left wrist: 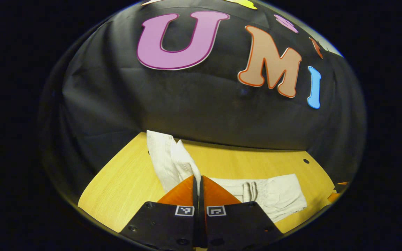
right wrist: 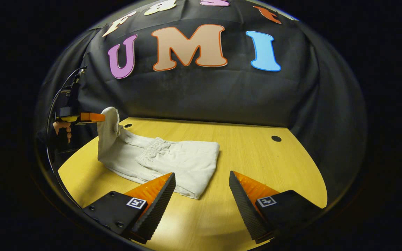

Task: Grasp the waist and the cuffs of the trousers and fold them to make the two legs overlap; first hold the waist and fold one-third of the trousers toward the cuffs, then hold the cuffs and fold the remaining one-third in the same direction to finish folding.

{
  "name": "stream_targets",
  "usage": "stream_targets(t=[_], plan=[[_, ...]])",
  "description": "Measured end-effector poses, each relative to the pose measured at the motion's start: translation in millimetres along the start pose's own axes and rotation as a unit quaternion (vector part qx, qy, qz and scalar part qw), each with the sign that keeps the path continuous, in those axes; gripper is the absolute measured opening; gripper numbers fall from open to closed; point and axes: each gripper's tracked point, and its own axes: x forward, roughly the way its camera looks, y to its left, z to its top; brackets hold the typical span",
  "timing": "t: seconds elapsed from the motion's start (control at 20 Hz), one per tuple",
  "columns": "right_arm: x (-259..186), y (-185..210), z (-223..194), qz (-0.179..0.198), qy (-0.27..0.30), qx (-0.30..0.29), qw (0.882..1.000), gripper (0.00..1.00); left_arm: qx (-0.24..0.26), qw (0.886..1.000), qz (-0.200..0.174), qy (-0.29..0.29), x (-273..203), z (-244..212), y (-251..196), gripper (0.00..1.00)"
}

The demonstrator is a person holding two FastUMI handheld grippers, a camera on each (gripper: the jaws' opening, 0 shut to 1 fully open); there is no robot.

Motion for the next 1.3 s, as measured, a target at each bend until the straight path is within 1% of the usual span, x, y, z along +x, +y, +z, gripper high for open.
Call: stream_targets(t=[0.2,0.25,0.45,0.9,0.95,1.0,1.05,1.2,1.3], plan=[[-14.0,-27.0,-0.5,-0.017,-0.004,0.016,1.0,0.98,0.011,1.0,-0.027,-0.01,6.4,15.5,-44.0,0.0],[-17.4,-33.8,-0.7,-0.021,-0.005,0.019,1.0,0.99,0.013,0.999,-0.034,-0.011,8.3,18.1,-54.4,0.0],[-31.5,-58.7,-7.4,-0.04,-0.005,0.033,0.999,0.98,0.017,0.998,-0.063,-0.012,13.9,22.0,-98.4,0.0],[-64.0,-103.4,-20.6,-0.072,-0.009,0.057,0.996,0.98,0.05,0.989,-0.137,-0.016,24.3,27.7,-210.8,0.0],[-66.2,-107.1,-21.4,-0.076,-0.009,0.059,0.995,0.98,0.054,0.988,-0.146,-0.015,24.8,26.5,-223.2,0.0],[-69.2,-113.1,-24.8,-0.078,-0.008,0.061,0.995,0.96,0.057,0.986,-0.155,-0.013,23.6,24.7,-235.4,0.0],[-71.5,-116.9,-26.0,-0.081,-0.008,0.063,0.995,0.98,0.059,0.984,-0.166,-0.01,23.5,20.0,-249.6,0.0],[-77.4,-127.8,-31.4,-0.087,-0.006,0.07,0.994,0.98,0.072,0.978,-0.195,0.001,21.3,1.6,-289.8,0.0],[-81.1,-135.1,-33.6,-0.091,-0.005,0.072,0.993,0.98,0.09,0.974,-0.208,0.012,19.1,-15.9,-309.2,0.0]])
